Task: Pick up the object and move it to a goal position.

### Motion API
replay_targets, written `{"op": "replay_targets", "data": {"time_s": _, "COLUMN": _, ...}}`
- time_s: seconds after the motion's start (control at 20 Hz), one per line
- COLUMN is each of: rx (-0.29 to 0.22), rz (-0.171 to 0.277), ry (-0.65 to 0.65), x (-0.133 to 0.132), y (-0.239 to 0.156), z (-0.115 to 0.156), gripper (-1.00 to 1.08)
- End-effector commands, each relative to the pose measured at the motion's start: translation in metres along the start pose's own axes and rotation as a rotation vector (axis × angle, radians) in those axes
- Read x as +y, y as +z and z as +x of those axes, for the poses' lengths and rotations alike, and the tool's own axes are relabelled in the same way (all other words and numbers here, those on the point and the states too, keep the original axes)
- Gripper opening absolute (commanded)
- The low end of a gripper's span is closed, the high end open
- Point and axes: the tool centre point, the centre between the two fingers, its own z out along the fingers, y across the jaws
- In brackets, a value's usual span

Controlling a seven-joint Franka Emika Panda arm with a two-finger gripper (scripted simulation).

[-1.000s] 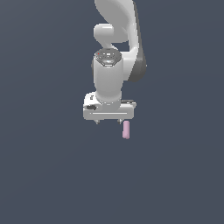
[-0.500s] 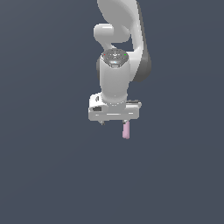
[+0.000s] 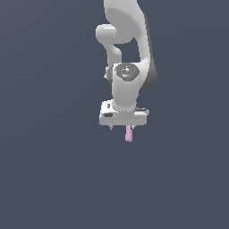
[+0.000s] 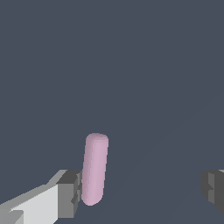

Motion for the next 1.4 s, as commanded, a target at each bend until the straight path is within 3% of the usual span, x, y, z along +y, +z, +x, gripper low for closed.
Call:
{"op": "replay_targets", "data": {"time_s": 0.0, "rx": -0.007, "rz": 0.0, "ry": 0.023, "x": -0.013, "y": 0.018, "z": -0.01, "gripper": 1.0}}
{"op": "replay_targets", "data": {"time_s": 0.55, "rx": -0.025, "rz": -0.001, "ry": 0.1, "x": -0.048, "y": 0.072, "z": -0.046, "gripper": 1.0}}
{"op": "replay_targets", "data": {"time_s": 1.0, "rx": -0.027, "rz": -0.001, "ry": 0.103, "x": -0.051, "y": 0.08, "z": -0.049, "gripper": 1.0}}
{"op": "replay_targets", "data": {"time_s": 1.35, "rx": -0.026, "rz": -0.001, "ry": 0.104, "x": -0.051, "y": 0.112, "z": -0.051, "gripper": 1.0}}
